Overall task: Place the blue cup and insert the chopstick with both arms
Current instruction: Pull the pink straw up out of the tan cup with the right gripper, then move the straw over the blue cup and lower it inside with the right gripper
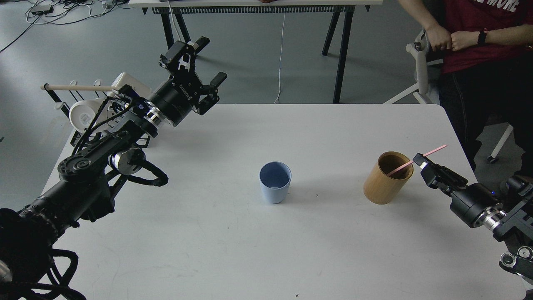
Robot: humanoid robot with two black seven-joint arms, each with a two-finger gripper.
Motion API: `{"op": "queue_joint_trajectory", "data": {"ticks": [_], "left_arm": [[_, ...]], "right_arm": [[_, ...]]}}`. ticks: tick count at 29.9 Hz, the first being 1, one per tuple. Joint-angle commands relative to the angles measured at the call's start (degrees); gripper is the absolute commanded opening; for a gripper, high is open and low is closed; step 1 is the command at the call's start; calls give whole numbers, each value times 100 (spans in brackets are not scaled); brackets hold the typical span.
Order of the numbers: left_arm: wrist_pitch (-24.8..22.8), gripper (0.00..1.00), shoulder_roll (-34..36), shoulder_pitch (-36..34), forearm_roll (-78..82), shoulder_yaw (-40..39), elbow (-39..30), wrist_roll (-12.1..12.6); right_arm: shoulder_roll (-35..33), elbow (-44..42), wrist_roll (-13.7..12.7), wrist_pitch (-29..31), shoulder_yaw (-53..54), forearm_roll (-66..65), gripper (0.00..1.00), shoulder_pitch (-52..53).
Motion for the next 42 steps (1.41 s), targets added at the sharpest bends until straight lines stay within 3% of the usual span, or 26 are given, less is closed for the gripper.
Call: {"op": "queue_joint_trajectory", "data": {"ticks": [1, 14, 21, 23, 28, 32, 37, 42], "left_arm": [[0, 99, -7, 2, 0, 9, 42, 0], [0, 99, -148, -7, 0, 9, 130, 0], [0, 99, -113, 2, -9, 9, 296, 0], [0, 99, -113, 2, -9, 9, 384, 0], [0, 99, -121, 2, -9, 9, 569, 0], [0, 99, -122, 2, -9, 9, 718, 0], [0, 99, -122, 2, -9, 18, 859, 0], [0, 99, -130, 11, -9, 26, 877, 0]], "right_arm": [[-362, 226, 0, -3, 14, 3, 2, 6], [-2190, 1896, 0, -3, 348, 20, 2, 15], [-2842, 2231, 0, -3, 779, 46, 1, 602], [-2720, 2187, 0, -3, 779, 20, 1, 945], [-1359, 1793, 0, -3, 622, 3, 1, 1684], [-444, 1256, 0, -3, -149, -120, 1, 2342], [242, 992, 0, -3, -1636, -121, 1, 3432], [533, 956, 0, -3, -2357, -112, 1, 4223]]}}
